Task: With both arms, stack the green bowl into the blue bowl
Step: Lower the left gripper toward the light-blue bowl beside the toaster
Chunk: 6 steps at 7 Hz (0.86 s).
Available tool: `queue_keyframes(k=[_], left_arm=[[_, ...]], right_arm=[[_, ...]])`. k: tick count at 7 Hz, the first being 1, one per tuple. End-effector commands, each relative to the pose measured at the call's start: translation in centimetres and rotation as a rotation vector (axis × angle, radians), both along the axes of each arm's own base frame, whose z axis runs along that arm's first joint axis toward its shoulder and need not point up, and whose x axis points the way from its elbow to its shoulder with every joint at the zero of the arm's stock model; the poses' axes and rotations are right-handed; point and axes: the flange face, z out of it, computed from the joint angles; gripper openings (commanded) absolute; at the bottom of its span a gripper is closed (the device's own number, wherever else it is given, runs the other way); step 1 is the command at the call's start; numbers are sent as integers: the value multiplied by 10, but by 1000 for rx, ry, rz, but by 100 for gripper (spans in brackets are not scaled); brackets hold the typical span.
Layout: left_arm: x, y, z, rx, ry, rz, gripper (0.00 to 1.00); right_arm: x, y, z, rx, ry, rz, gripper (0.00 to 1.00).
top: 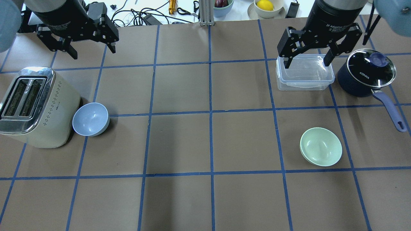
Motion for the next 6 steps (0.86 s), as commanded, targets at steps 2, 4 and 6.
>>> queue_keyframes(k=[2, 4, 6], left_arm=[[10, 5, -64, 130, 2, -18, 100], [45, 3, -150, 156, 3, -46, 100], [80, 30, -271, 79, -25, -131, 100]], right_arm=[[2, 1, 0, 4, -1, -8, 100], [1, 0, -1, 10, 5, -11, 100], [0, 0, -3, 16, 9, -11, 100]])
